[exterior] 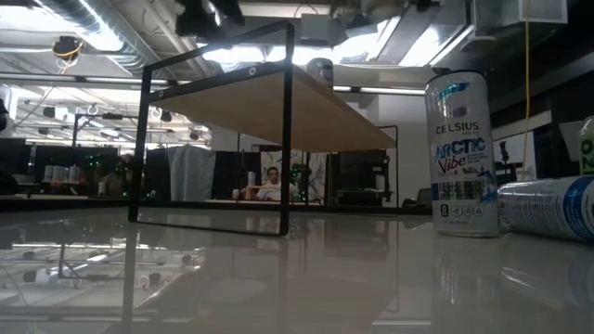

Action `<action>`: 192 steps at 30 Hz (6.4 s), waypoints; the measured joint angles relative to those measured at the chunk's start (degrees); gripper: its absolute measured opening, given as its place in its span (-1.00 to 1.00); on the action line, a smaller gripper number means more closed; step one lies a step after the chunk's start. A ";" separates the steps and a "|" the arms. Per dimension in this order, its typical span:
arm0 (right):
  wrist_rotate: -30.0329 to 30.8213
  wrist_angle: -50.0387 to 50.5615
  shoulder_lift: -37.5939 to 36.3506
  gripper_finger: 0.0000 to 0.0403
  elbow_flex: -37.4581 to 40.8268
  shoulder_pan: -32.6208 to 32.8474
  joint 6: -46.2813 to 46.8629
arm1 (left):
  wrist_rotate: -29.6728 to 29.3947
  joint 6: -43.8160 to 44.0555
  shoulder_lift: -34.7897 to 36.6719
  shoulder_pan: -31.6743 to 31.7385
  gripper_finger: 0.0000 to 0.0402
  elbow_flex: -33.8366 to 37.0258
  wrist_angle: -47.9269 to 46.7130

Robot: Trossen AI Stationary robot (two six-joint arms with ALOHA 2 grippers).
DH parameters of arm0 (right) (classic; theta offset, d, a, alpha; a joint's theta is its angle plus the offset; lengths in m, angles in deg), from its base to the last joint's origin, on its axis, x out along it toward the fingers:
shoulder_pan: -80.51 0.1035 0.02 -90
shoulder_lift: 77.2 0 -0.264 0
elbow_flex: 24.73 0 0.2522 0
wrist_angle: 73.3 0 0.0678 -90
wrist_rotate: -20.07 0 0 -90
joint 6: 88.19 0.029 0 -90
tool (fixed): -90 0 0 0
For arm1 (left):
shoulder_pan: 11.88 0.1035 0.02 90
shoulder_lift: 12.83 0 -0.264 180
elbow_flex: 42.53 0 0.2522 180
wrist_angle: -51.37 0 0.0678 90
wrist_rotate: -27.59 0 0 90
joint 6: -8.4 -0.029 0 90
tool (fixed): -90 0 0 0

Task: Place canned beverage on shelf
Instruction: Put the white soda can on the shelf

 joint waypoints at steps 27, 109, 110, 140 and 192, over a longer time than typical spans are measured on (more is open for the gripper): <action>2.50 -44.46 28.15 0.26 11.79 -4.61 -0.53 | 3.23 -11.33 2.87 0.64 0.49 19.59 34.41; -0.58 -46.84 46.99 0.41 2.05 -7.86 -2.16 | 1.54 -11.52 2.83 0.60 0.49 19.64 33.19; -0.58 -46.75 46.97 0.41 2.05 -7.86 -2.21 | 1.54 -11.44 2.83 0.60 0.49 19.64 33.19; -0.60 -43.68 46.25 0.41 1.92 -7.82 -4.91 | 1.54 -11.23 2.83 0.62 0.49 19.64 33.05; -1.65 -39.43 46.51 0.93 2.14 -7.86 -3.60 | 1.54 -11.27 2.83 0.62 0.49 19.64 33.08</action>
